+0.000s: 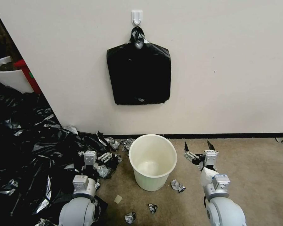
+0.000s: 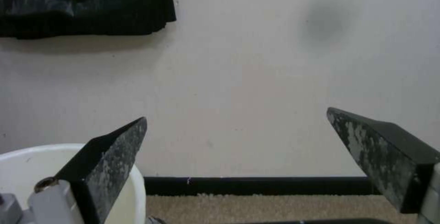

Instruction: Place a trash bag onto the trash bin.

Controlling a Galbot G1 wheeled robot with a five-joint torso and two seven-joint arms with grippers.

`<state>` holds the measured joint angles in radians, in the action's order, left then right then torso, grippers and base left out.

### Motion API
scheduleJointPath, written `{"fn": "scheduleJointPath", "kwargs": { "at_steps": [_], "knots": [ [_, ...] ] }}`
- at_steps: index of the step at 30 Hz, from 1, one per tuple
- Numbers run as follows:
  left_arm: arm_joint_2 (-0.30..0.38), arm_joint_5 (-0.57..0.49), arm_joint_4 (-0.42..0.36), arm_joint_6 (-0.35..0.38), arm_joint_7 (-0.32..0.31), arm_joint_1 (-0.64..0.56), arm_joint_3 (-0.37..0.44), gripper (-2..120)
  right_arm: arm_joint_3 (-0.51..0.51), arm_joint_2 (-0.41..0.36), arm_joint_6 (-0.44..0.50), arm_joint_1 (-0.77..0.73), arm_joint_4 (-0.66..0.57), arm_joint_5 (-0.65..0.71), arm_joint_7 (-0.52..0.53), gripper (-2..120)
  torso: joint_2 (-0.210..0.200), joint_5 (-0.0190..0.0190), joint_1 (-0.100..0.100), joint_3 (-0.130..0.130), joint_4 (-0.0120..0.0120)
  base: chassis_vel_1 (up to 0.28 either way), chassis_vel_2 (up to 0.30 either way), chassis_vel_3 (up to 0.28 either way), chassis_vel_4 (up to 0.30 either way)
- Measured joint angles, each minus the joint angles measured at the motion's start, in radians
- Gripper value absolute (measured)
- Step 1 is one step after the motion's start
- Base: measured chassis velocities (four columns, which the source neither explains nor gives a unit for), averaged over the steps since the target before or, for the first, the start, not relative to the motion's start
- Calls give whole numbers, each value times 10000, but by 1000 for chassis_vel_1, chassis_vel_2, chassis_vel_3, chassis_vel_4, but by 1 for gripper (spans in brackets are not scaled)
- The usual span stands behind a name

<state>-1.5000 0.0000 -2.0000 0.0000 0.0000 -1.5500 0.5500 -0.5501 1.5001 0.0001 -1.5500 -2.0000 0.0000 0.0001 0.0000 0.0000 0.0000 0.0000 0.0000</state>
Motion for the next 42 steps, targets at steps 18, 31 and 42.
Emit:
{"fn": "scheduleJointPath", "kwargs": {
  "at_steps": [18,31,42],
  "knots": [
    [0,0,0,0,0,-1,0,100,0,0,0,0,0,0,0,100,0,0,0,0,0,0,0,0,0],
    [0,0,0,0,0,0,0,100,1,0,0,0,0,0,0,100,0,0,0,0,0,0,0,0,0],
    [-362,-560,-566,-826,-655,-734,-136,100,86,-74,27,-28,-51,52,239,100,0,-2,0,0,-3,0,0,0,0]
  ]
}}
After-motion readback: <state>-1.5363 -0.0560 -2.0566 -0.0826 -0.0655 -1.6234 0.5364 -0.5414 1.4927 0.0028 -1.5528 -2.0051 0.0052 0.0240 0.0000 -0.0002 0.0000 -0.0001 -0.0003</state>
